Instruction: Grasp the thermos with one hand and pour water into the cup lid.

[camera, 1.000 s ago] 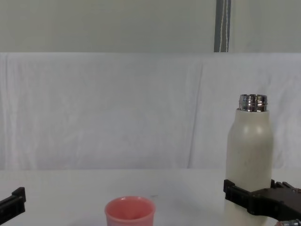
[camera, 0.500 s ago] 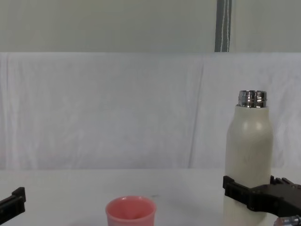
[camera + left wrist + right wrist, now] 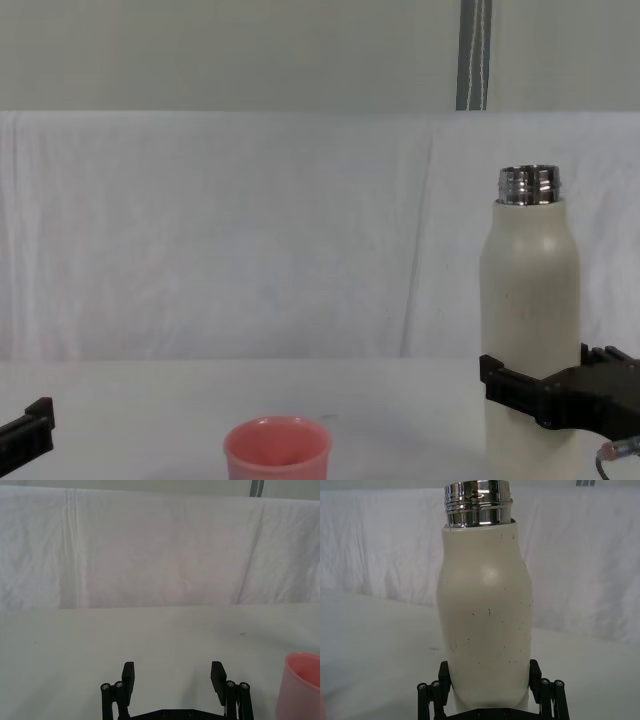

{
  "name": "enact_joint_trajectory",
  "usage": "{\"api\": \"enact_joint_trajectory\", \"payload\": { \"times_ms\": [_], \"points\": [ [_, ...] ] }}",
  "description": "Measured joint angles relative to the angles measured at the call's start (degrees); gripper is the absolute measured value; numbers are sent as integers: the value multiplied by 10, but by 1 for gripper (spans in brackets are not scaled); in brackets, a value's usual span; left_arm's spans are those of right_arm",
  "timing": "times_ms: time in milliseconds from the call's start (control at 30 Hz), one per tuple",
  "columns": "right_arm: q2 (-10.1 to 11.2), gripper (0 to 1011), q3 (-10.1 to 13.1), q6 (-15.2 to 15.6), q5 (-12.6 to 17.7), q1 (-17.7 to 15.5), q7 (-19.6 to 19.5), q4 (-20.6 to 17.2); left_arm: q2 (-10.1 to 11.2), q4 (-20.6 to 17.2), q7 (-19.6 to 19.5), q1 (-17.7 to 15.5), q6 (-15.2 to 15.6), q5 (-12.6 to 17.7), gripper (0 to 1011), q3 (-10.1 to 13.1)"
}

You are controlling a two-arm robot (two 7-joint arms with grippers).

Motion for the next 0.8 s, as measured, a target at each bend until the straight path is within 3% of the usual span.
{"api": "enact_joint_trajectory", "payload": {
  "times_ms": [800],
  "points": [
    [36, 951, -15, 2, -112, -10, -13, -57, 0, 0, 0, 0, 0, 0, 1001, 0]
  ]
}}
